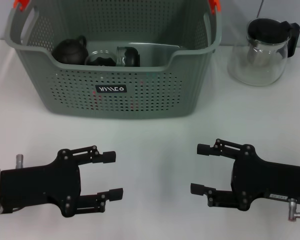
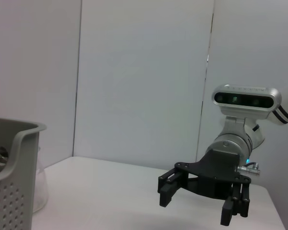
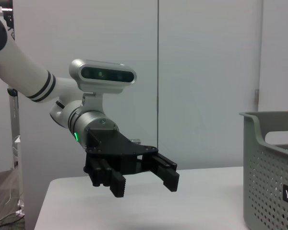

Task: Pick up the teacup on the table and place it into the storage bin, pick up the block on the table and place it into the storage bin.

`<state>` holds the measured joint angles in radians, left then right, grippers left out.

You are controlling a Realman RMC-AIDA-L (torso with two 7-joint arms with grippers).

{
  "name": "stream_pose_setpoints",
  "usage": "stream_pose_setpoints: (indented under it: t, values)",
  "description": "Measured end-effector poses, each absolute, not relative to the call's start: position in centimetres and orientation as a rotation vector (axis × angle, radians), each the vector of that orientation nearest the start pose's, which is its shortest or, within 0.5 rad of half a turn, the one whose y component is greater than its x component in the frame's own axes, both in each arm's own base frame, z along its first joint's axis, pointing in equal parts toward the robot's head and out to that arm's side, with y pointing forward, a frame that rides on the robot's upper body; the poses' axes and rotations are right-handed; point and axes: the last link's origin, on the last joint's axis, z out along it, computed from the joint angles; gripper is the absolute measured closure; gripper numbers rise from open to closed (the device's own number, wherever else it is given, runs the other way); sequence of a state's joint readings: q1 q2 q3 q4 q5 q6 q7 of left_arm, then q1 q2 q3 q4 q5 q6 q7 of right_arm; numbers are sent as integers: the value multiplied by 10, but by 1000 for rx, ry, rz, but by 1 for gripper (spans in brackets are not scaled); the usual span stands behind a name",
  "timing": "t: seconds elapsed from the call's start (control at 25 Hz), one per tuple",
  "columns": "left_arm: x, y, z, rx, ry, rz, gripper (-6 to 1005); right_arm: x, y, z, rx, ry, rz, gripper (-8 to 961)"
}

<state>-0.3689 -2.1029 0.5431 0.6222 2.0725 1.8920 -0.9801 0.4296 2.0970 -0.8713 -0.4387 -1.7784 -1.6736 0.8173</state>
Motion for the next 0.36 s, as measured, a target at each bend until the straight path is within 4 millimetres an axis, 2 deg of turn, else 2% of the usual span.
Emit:
stream_pose_setpoints:
  t: [0.36]
  values:
    - [-283,244,-7,-2824,-269,-932,261,262,266,-46,-2767,132,969,128]
